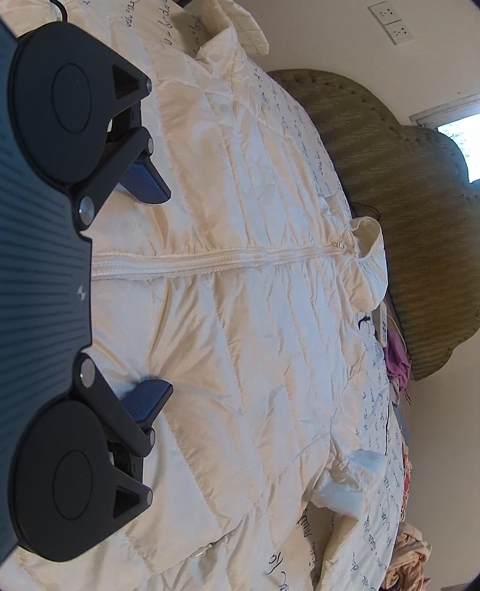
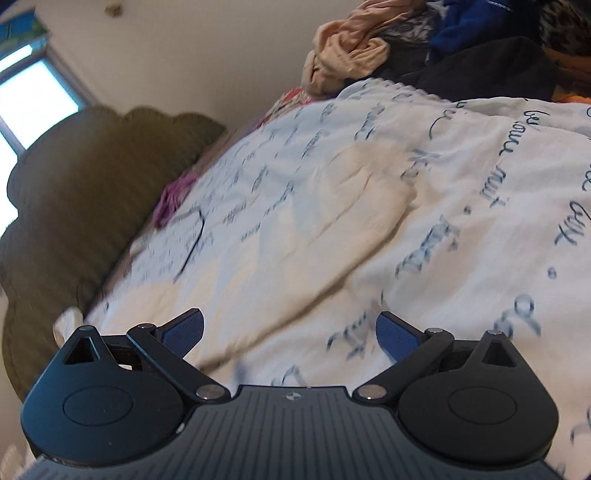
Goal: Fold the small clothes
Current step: 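Grasp the jacket's sleeve cuff with the right gripper and lift it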
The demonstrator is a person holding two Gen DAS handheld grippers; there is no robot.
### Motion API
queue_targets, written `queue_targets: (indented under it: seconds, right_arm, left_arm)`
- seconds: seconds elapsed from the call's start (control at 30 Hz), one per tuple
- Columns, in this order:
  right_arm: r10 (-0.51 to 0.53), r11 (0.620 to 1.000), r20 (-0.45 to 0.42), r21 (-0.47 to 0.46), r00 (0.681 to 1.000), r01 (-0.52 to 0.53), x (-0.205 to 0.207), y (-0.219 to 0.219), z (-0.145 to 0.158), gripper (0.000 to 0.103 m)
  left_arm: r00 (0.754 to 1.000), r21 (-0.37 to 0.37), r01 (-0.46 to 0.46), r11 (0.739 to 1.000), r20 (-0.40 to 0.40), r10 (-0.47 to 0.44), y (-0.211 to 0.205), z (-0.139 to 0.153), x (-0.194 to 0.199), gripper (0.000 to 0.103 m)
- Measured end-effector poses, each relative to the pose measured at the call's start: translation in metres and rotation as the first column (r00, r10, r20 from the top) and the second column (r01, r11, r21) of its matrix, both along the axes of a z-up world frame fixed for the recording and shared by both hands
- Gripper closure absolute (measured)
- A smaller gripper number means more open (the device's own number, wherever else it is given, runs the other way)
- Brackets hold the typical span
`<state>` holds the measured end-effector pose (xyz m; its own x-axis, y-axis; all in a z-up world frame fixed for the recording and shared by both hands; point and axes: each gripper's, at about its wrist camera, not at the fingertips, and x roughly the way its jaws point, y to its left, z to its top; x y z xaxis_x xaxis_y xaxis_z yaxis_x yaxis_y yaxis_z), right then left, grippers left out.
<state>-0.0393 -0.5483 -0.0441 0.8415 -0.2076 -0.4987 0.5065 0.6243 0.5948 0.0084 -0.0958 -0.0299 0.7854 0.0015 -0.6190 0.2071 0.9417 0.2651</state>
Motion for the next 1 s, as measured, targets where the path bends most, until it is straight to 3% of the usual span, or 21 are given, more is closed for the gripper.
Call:
queue_targets:
  seconds: [0.03, 0.13, 0.2, 0.4, 0.5, 0.77, 0.9, 1.0]
  right_arm:
    - [-0.012, 1.0, 0.01, 0.006, 1.0, 0.012, 0.005, -0.008, -0.003, 0.003]
    - [-0.056, 0.998, 0.023, 0.023, 0.998, 0.056, 0.014, -0.028, -0.006, 0.021]
    - [-0.076, 0.996, 0.032, 0.052, 0.997, 0.074, 0.019, -0.041, -0.007, 0.039]
    - [-0.121, 0.984, 0.041, 0.139, 0.992, 0.114, 0.025, -0.065, -0.014, 0.079]
    - [-0.119, 0.989, 0.035, 0.094, 0.992, 0.115, 0.026, -0.068, -0.003, 0.085]
    - [-0.158, 0.966, 0.05, -0.201, 0.986, 0.165, 0.014, -0.066, 0.072, 0.088]
    - [-0.089, 0.928, 0.039, -0.359, 0.995, 0.097, 0.023, -0.031, 0.097, 0.088]
    - [-0.01, 0.911, 0.039, -0.412, 0.999, 0.026, 0.032, -0.001, 0.108, 0.089]
  left_arm:
    - [1.0, -0.003, 0.0, 1.0, 0.0, 0.0, 0.0, 0.0, 0.001, 0.001]
    - [1.0, -0.013, -0.004, 1.0, -0.002, 0.004, 0.001, -0.002, 0.002, 0.001]
    - [1.0, -0.02, -0.009, 1.0, 0.001, 0.009, 0.001, -0.004, 0.002, 0.001]
    - [1.0, 0.009, -0.007, 1.0, 0.018, 0.007, -0.001, -0.005, 0.0, 0.0]
    - [1.0, 0.043, -0.016, 0.999, 0.02, 0.015, -0.002, 0.006, -0.002, 0.001]
    - [0.997, 0.044, -0.032, 0.999, 0.072, 0.029, 0.02, 0.042, 0.008, 0.001]
    - [0.996, 0.044, -0.076, 0.996, 0.043, 0.074, 0.034, 0.037, 0.021, 0.001]
    - [0.996, 0.038, -0.084, 0.996, 0.021, 0.084, 0.043, 0.033, 0.022, 0.001]
